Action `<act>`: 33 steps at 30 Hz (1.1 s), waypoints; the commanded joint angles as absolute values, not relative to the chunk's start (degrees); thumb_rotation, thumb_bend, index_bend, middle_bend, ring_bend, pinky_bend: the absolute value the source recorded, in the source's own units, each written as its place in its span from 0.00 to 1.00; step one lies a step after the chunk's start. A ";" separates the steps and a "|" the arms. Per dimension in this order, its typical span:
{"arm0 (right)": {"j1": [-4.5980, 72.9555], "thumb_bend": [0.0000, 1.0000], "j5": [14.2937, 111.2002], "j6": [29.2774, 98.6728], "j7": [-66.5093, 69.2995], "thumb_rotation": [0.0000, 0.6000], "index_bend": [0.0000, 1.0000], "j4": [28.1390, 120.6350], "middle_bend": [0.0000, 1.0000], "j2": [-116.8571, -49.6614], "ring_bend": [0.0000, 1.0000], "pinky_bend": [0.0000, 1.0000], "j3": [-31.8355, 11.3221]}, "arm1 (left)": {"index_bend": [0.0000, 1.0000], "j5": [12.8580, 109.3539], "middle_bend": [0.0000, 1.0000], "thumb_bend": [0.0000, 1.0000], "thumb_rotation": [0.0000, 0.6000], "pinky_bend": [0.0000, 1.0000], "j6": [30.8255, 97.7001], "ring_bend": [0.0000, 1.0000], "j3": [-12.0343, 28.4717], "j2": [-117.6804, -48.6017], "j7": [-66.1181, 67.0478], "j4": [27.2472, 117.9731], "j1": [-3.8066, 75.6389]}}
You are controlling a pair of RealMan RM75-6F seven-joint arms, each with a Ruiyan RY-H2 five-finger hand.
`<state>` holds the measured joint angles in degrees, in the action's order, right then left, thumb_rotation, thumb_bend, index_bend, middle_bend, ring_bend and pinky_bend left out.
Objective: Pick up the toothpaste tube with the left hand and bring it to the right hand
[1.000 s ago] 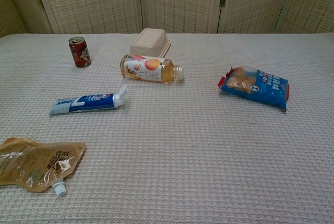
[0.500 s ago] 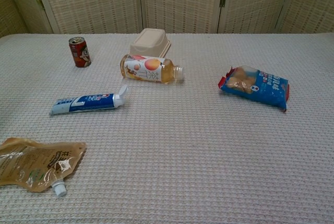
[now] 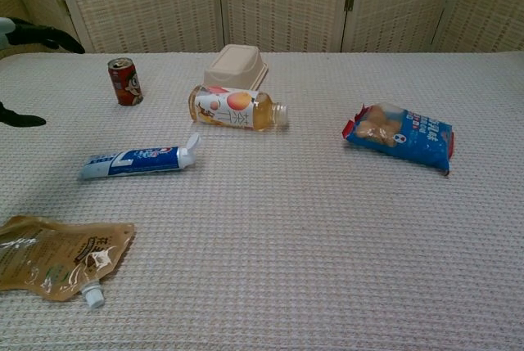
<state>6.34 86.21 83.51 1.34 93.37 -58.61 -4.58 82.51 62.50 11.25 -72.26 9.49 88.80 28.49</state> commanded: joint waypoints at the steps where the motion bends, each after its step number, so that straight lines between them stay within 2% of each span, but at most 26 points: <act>1: 6.22 0.26 86.02 83.56 1.47 1.00 0.00 93.17 0.00 -58.67 0.00 0.00 -4.55 | 0.22 80.46 0.20 0.25 1.00 0.06 59.97 0.18 11.88 -74.72 11.01 87.63 31.02; 13: 6.15 0.26 85.82 83.48 1.87 1.00 0.00 92.47 0.00 -58.97 0.00 0.00 -4.49 | 0.21 75.61 0.21 0.24 1.00 0.07 54.89 0.19 10.44 -82.79 16.08 81.78 35.88; 25: 6.10 0.26 85.51 83.09 2.26 1.00 0.00 92.12 0.00 -59.10 0.00 0.00 -4.34 | 0.21 73.59 0.21 0.24 1.00 0.07 53.88 0.21 9.81 -90.88 19.73 72.60 39.33; 33: 5.90 0.26 85.02 83.00 2.41 1.00 0.00 91.62 0.00 -59.44 0.00 0.00 -4.31 | 0.21 71.68 0.21 0.24 1.00 0.07 51.47 0.22 9.06 -93.26 19.27 68.04 40.44</act>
